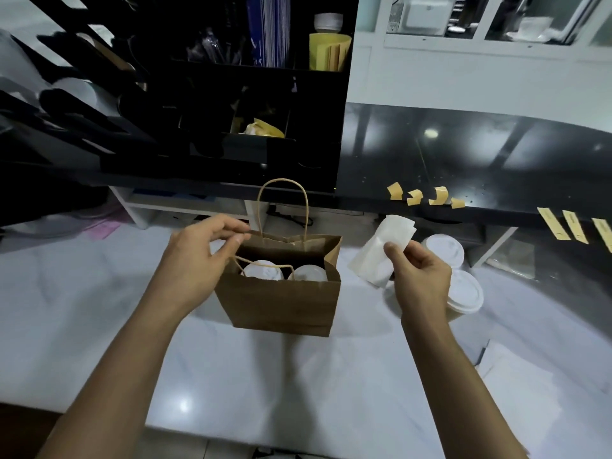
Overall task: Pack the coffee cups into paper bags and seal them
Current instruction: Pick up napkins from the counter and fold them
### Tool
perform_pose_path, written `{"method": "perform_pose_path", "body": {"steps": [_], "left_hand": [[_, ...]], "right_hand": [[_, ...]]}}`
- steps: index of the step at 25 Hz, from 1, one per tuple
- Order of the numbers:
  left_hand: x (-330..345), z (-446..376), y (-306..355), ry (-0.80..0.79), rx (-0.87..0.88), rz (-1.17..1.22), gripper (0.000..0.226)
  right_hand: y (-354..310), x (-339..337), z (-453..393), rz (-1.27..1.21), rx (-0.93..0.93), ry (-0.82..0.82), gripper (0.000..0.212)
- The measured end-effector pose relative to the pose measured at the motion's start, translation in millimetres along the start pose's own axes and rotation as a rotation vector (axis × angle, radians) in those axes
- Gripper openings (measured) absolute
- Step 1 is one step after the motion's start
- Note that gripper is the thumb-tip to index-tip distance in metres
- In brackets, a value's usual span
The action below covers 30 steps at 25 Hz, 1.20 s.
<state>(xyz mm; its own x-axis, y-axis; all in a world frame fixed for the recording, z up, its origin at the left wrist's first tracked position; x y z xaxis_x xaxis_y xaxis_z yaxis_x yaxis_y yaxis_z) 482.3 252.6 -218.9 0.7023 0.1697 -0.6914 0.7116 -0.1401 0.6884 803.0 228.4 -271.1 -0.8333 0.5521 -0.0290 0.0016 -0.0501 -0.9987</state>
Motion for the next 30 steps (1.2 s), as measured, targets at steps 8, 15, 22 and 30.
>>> {"method": "perform_pose_path", "body": {"steps": [8, 15, 22, 30], "left_hand": [[29.3, -14.2, -34.1, -0.130, 0.065, -0.130, 0.022], [40.4, -28.5, -60.4, -0.274, 0.171, -0.249, 0.061], [43.3, -27.0, -67.1, -0.340, 0.166, -0.179, 0.092], [42.1, -25.4, -68.6, -0.402, 0.168, -0.146, 0.096]], "right_hand": [[-16.2, 31.3, 15.6, 0.092, -0.110, 0.045, 0.010], [-29.9, 67.5, 31.3, 0.269, -0.294, -0.005, 0.006], [-37.6, 127.2, 47.9, 0.901, -0.722, -0.418, 0.021], [2.1, 180.8, 37.5, 1.390, -0.553, -0.831, 0.017]]}}
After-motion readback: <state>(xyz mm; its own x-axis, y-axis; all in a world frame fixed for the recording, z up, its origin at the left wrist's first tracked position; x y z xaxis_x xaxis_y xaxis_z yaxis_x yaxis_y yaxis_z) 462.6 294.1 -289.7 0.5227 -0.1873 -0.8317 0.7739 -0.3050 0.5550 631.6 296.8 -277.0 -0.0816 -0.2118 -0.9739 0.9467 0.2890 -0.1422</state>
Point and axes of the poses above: each hand's wrist, its own z-axis away from the middle knuckle, its own x-axis out of the palm, y = z × x, the point moved 6 cm from there along -z, towards the middle knuckle, and after that the axes turned 1 degree about y, right-handed, at the moved point
